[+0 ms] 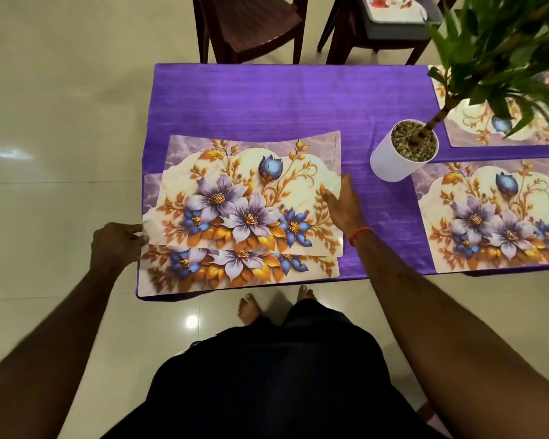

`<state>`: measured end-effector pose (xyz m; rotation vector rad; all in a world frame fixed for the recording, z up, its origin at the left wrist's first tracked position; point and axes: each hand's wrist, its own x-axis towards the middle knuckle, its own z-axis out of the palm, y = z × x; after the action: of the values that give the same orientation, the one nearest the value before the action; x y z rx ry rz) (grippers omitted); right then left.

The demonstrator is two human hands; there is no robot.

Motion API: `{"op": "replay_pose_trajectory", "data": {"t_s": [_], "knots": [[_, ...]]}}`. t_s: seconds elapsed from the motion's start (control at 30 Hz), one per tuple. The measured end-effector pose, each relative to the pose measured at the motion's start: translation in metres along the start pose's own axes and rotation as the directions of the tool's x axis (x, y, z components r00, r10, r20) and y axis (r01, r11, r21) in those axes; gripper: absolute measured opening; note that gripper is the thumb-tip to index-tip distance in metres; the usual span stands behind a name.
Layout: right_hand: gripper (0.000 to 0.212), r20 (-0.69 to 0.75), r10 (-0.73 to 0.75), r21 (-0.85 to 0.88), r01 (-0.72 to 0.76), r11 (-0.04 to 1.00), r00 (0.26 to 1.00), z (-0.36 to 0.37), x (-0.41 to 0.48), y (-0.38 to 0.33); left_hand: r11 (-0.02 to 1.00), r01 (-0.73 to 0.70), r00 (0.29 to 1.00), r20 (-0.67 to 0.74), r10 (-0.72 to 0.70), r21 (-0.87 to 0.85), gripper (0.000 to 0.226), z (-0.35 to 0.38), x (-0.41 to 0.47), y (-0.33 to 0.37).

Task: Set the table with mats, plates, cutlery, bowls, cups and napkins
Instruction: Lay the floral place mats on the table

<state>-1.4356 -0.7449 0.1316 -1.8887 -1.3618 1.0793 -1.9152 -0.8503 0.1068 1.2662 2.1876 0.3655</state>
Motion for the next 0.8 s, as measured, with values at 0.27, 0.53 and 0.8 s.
{"op": "replay_pose_trajectory", "data": {"t_s": [0.27,0.53,0.8], "knots": [[0.033,0.0,0.04,-0.011,-0.04,0.999,0.999,-0.001,-0.005,0.001,0.998,-0.031,1.0,0.005,0.03,0.057,0.029,0.002,0.004,-0.004],[0.027,0.012,0.054,-0.048,-0.054,0.997,0.998,-0.004,-0.004,0.007,0.998,-0.013,1.0,0.011,0.013,0.067,0.029,0.003,-0.003,0.003],[0.025,0.037,0.102,0.012,-0.103,0.995,0.994,-0.003,0.002,0.002,0.986,0.02,0.999,0.032,-0.026,0.168,0.032,-0.004,-0.008,0.016]]}}
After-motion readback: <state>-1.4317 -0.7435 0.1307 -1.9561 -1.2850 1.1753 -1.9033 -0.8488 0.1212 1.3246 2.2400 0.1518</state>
